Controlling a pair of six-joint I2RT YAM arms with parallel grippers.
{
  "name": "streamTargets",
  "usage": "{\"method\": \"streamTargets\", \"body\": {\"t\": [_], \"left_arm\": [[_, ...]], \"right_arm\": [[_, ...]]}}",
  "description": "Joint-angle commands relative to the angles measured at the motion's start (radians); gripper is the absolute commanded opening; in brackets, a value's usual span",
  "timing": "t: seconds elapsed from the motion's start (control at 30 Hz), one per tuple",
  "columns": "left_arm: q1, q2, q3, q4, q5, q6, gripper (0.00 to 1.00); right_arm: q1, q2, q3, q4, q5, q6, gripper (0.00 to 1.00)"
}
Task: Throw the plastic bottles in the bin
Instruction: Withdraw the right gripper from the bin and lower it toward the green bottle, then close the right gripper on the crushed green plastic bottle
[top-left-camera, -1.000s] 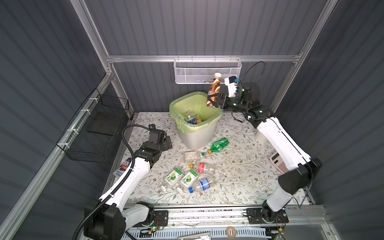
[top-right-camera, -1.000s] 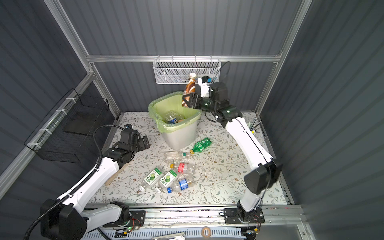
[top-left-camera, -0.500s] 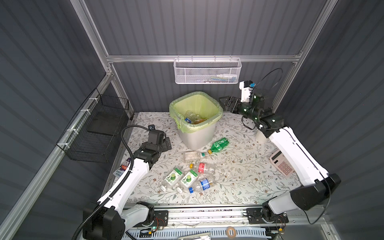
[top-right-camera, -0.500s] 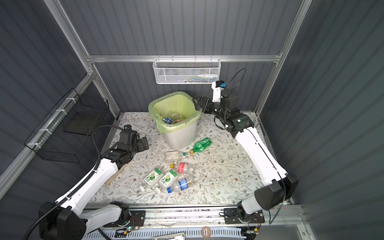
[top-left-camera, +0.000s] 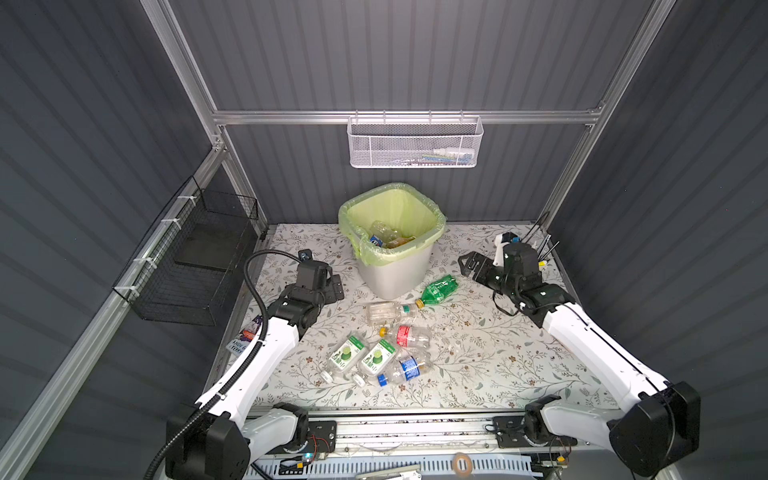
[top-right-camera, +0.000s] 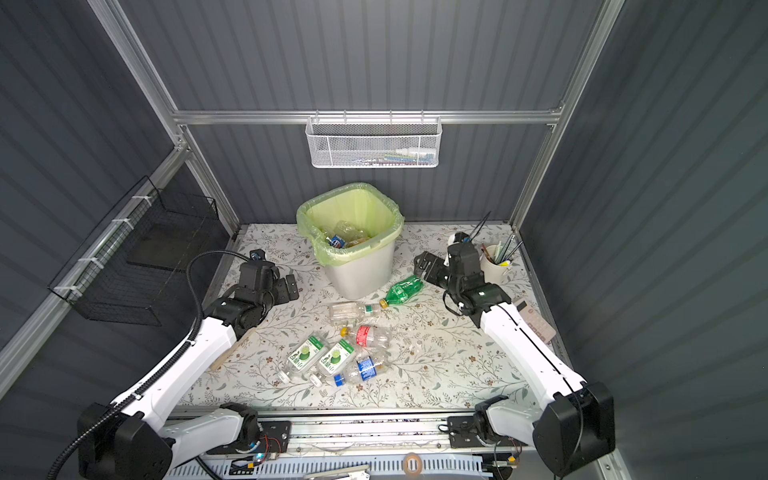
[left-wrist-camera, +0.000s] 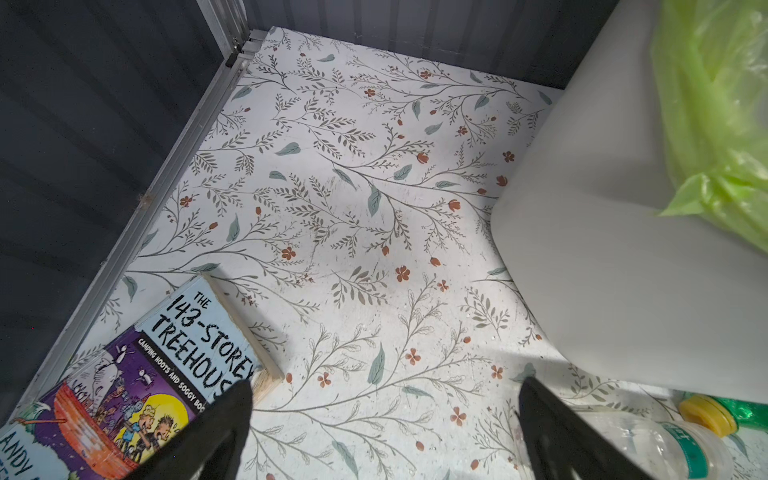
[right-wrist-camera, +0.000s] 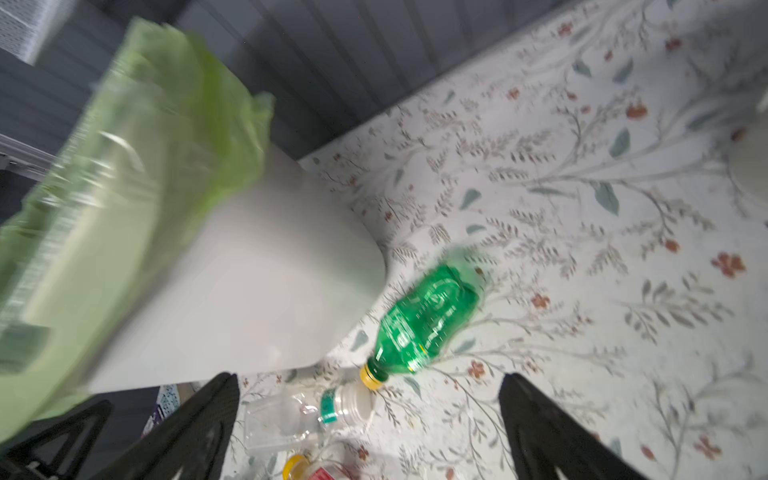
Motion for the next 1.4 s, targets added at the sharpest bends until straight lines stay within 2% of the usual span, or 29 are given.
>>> {"method": "streamTargets", "body": {"t": [0.0, 0.1, 0.3, 0.47, 0.67, 0.93, 1.1, 1.23, 1.37], "left_arm": [[-0.003, -0.003, -0.012, 0.015, 0.01, 0.022, 1.0], [-0.005, 0.005, -0.006, 0.016, 0.009, 0.024, 1.0], [-0.005, 0.005, -0.012, 0.005, -0.011, 0.028, 1.0], [-0.005, 0.009, -0.011, 0.0, -0.021, 0.033, 1.0], [-0.005, 0.015, -0.011, -0.013, -0.046, 0.033, 1.0], [-0.004, 0.037, -0.01, -0.008, -0.062, 0.038, 1.0], [-0.003, 0.042, -0.012, -0.011, -0.08, 0.041, 1.0], [-0.003, 0.037, -0.018, -0.015, -0.099, 0.045, 1.0], [-0.003, 0.03, -0.027, -0.018, -0.117, 0.045, 1.0]], "right_arm": [[-0.005, 0.015, -0.069, 0.089, 0.004, 0.125, 0.99], [-0.004, 0.087, -0.094, 0.115, -0.017, 0.195, 0.99], [-0.004, 0.262, -0.143, 0.317, -0.102, 0.362, 0.98], [0.02, 0.41, -0.051, 0.312, -0.098, 0.402, 0.99], [0.047, 0.515, 0.008, 0.268, -0.062, 0.456, 0.99], [0.075, 0.603, 0.083, 0.222, 0.015, 0.447, 0.98], [0.075, 0.659, 0.163, 0.15, 0.038, 0.365, 0.92], [0.073, 0.692, 0.196, 0.125, 0.019, 0.29, 0.79], [0.068, 0.702, 0.185, 0.119, 0.017, 0.258, 0.76]]}}
